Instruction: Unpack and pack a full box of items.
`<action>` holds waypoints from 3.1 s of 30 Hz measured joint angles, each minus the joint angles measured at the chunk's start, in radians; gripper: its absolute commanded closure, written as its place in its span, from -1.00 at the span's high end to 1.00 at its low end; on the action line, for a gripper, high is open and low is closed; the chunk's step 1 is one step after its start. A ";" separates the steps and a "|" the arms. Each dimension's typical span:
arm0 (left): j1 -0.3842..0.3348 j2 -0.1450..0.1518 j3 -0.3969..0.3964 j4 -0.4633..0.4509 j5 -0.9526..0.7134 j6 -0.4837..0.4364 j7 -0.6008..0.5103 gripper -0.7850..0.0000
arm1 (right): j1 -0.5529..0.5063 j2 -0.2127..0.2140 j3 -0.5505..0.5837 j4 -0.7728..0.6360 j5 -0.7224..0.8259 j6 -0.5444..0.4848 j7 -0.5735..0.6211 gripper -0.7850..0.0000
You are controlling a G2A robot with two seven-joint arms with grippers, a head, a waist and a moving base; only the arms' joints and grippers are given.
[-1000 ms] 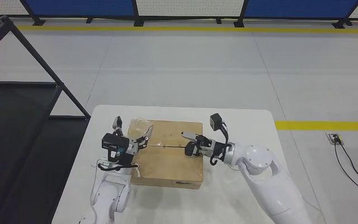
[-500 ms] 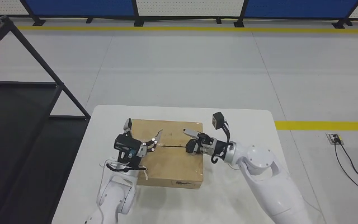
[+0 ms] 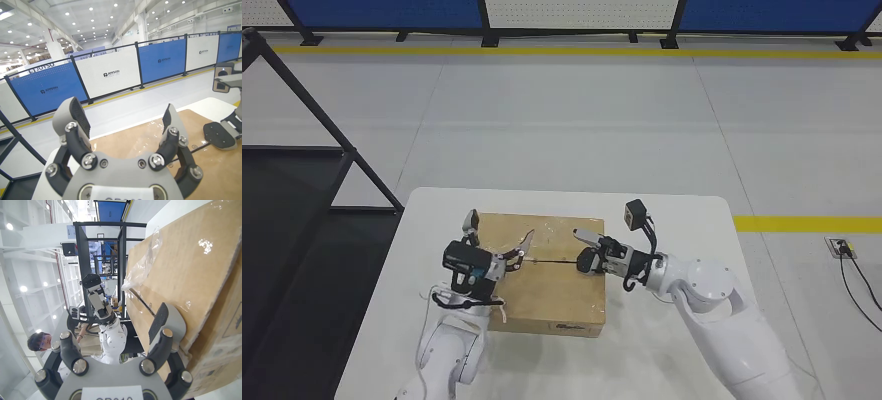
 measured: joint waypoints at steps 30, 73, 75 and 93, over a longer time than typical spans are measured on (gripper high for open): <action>-0.035 0.077 -0.463 -0.110 -1.094 -0.402 -0.994 1.00 | -0.012 0.011 0.007 -0.021 -0.034 -0.043 0.038 1.00; -0.615 0.091 0.022 0.502 -1.473 -0.415 -1.567 1.00 | 0.000 0.018 0.024 0.040 0.029 -0.046 0.043 1.00; -0.604 0.095 0.025 0.474 -1.481 -0.417 -1.577 1.00 | -0.003 0.018 0.025 0.038 0.032 -0.046 0.035 1.00; -0.545 0.110 0.090 0.335 -1.482 -0.399 -1.554 1.00 | -0.006 0.019 0.024 0.041 0.049 -0.044 0.019 1.00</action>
